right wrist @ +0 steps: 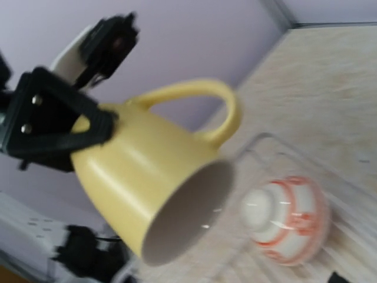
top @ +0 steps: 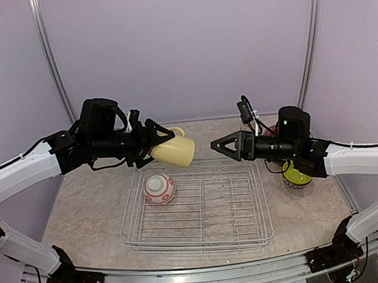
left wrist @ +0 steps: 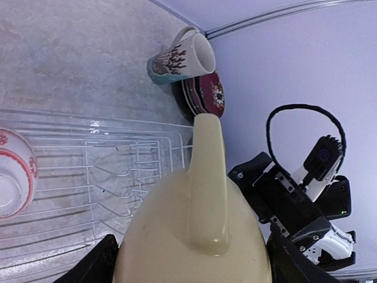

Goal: Unload the mixed dishes from the dish rack
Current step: Pass from the left arm to the right

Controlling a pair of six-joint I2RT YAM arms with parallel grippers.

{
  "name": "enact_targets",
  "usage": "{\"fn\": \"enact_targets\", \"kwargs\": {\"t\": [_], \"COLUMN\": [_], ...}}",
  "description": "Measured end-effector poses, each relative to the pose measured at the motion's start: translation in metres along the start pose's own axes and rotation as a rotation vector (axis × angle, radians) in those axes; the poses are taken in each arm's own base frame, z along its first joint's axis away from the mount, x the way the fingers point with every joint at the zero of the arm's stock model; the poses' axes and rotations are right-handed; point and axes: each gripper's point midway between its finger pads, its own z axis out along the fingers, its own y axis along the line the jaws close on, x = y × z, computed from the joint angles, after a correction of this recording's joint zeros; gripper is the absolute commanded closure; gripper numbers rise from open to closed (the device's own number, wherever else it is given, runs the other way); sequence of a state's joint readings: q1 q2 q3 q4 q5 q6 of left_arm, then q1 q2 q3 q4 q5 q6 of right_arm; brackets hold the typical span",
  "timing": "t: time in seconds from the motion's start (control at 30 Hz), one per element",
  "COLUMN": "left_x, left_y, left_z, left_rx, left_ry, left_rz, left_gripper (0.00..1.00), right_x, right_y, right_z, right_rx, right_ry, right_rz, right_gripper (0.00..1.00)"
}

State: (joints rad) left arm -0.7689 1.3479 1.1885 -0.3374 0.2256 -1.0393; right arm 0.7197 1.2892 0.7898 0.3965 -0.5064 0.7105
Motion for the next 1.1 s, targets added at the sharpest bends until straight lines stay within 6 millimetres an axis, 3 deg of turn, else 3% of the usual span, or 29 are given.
{"fn": "enact_targets", "kwargs": {"t": [0.23, 0.4, 0.6, 0.73, 0.93, 1.03, 1.1], "left_x": [-0.01, -0.004, 0.019, 0.024, 0.026, 0.027, 0.026], "left_y": [-0.049, -0.057, -0.063, -0.078, -0.087, -0.094, -0.099], "left_z": [0.004, 0.02, 0.041, 0.041, 0.039, 0.038, 0.036], "left_rx": [0.226, 0.279, 0.324, 0.381, 0.439, 0.489, 0.512], "left_ry": [-0.017, 0.013, 0.087, 0.086, 0.077, 0.081, 0.076], "left_rz": [0.059, 0.087, 0.111, 0.135, 0.139, 0.131, 0.135], "left_gripper": [0.64, 0.64, 0.64, 0.64, 0.64, 0.6, 0.48], "right_x": [0.0, -0.005, -0.01, -0.012, -0.016, -0.02, -0.022], "right_y": [0.035, 0.052, 0.063, 0.068, 0.069, 0.078, 0.082], "right_z": [0.014, 0.015, 0.014, 0.012, 0.007, 0.003, 0.0], "right_rx": [-0.188, -0.273, -0.319, -0.342, -0.348, -0.376, -0.381], "right_ry": [-0.017, -0.037, -0.059, -0.082, -0.129, -0.15, -0.159], "right_rz": [0.068, 0.082, 0.082, 0.08, 0.082, 0.069, 0.052], "right_gripper": [0.04, 0.13, 0.42, 0.61, 1.0, 1.0, 1.0]}}
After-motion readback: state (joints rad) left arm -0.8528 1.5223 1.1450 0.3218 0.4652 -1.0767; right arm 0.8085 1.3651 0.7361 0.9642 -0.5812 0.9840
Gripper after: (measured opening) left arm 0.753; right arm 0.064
